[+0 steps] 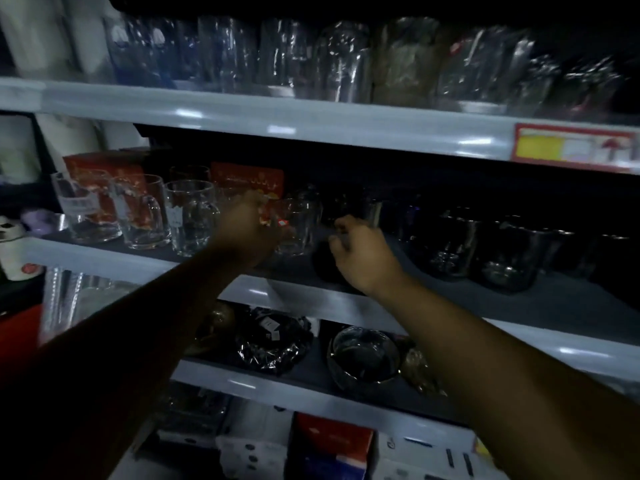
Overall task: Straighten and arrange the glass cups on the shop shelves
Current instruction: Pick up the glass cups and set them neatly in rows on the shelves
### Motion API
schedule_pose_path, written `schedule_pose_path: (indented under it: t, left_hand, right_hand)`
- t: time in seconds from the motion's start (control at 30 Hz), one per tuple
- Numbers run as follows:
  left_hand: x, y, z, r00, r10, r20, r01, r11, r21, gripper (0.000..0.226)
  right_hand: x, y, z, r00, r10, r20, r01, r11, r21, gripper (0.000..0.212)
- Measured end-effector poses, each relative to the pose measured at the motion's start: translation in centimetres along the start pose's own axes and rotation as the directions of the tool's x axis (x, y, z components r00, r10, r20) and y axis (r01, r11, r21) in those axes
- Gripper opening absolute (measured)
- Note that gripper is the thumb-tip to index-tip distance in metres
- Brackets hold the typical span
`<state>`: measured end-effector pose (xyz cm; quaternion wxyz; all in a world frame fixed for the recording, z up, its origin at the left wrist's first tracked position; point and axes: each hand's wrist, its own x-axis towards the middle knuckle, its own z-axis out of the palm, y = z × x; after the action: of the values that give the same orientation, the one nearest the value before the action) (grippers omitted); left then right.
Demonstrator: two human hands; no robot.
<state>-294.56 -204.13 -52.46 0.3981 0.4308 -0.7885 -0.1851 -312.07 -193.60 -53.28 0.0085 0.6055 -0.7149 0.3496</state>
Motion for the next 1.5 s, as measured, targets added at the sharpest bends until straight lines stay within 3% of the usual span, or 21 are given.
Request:
schedule_pose_path:
  t: [0.07, 0.37, 0.83, 0.97, 1.27, 1.5]
  left_hand:
    - [-1.9, 2.1, -0.8, 0.998, 0.051, 0.027, -0.052, 0.996, 0.074, 0.035]
    - [-8.5, 13.1, 1.2, 0.953, 0.204, 0.223, -0.228, 0.970, 0.085, 0.049]
    - [-13.0, 32.5, 16.5, 0.805, 0.441, 0.397, -0.411, 0.897, -0.164, 0.049]
    - [-13.7, 35.5, 21.1, 0.767, 0.452, 0.456, -0.404, 0.892, -0.205, 0.050]
    - [-13.6, 36.3, 28.2, 0.771, 0.390, 0.503, -0.326, 0.921, -0.214, 0.066]
    - [-12.8, 35.1, 30.6, 0.793, 0.330, 0.511, -0.222, 0.939, -0.263, 0.081]
  right_hand:
    - [-1.8, 0.5, -2.6, 0.998, -0.051, 0.025, 0.053, 0.993, -0.104, 0.036]
    - [-10.5, 4.6, -14.0, 0.999, 0.008, 0.049, 0.010, 0.934, -0.358, 0.040]
    - [-21.0, 19.7, -31.1, 0.945, 0.245, -0.218, -0.312, 0.877, -0.364, 0.045]
    - [-22.2, 23.6, -32.7, 0.929, 0.266, -0.255, -0.343, 0.878, -0.333, 0.035]
    - [-21.1, 28.4, -31.5, 0.936, 0.291, -0.197, -0.339, 0.894, -0.293, 0.054]
    - [-20.6, 28.8, -29.9, 0.970, 0.158, -0.186, -0.209, 0.933, -0.293, 0.057]
